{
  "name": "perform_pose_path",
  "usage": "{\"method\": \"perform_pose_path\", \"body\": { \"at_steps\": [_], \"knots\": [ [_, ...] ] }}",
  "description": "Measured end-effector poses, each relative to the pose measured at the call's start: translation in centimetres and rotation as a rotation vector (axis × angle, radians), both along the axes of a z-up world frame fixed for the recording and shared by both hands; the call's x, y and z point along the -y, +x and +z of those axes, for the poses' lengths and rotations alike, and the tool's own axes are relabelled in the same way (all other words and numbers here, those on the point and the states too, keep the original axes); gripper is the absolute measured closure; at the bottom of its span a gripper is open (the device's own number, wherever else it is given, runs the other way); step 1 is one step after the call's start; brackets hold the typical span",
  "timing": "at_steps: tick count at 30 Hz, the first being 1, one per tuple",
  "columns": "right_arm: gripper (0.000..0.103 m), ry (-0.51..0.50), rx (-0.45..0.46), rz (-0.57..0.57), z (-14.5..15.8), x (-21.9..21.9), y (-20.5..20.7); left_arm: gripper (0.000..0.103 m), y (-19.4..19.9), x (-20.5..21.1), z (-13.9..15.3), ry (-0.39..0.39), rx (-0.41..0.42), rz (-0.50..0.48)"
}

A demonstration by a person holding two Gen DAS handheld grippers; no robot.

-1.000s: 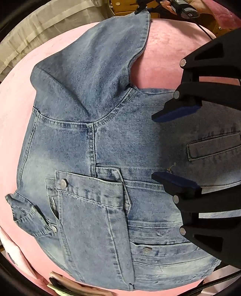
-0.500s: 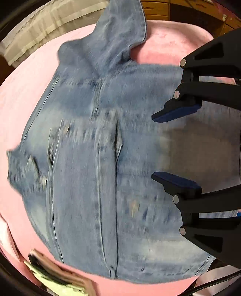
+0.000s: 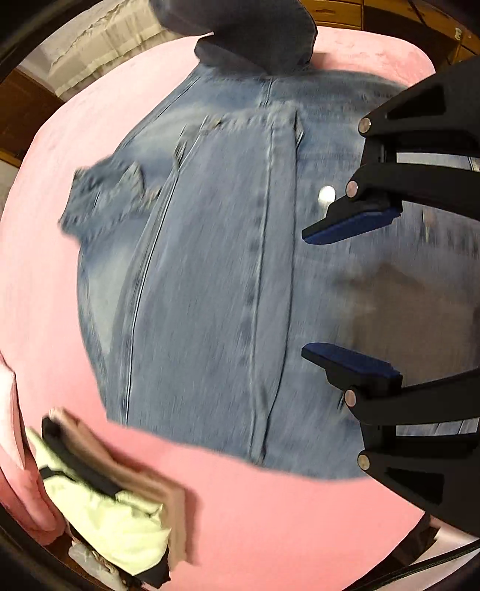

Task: Fold large clothes
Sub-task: 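Lift the sleeve with the right tool and lay it across the jacket front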

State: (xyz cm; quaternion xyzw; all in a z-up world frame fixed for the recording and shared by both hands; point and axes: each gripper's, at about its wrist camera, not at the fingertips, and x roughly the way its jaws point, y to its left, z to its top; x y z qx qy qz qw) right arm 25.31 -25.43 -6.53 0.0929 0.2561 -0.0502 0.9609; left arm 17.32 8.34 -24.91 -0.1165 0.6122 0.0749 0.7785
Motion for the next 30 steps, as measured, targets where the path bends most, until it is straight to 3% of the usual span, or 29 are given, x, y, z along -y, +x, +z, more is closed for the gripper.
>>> {"method": "perform_pose_path", "body": {
  "at_steps": [6,8,12,18,22,24,30],
  "knots": [
    [0.090,-0.058,-0.090,0.054,-9.2,-11.4,-0.2,0.049,-0.4,-5.9,-0.4,-0.028,0.035,0.018],
    [0.090,-0.076,-0.174,0.090,-13.0,-14.2,0.0,0.049,-0.7,-7.5,-0.6,-0.056,0.045,0.030],
    [0.088,-0.050,-0.358,0.165,-17.8,-17.4,0.0,0.047,-0.5,-9.3,-2.0,-0.086,0.021,0.051],
    [0.060,-0.054,-0.419,0.290,-19.0,-18.3,-1.2,0.041,0.1,-8.8,-3.4,-0.109,0.013,0.042],
    [0.058,0.002,-0.396,0.338,-18.2,-17.6,-1.9,0.036,0.8,-7.3,-3.4,-0.156,0.022,0.022],
    [0.056,0.006,-0.388,0.357,-17.2,-16.7,-2.4,0.029,1.1,-6.3,-3.3,-0.196,0.025,0.000],
    [0.045,-0.043,-0.344,0.314,-15.5,-12.6,-3.9,0.029,3.0,-1.5,-4.4,-0.305,-0.004,-0.107]
  ]
}}
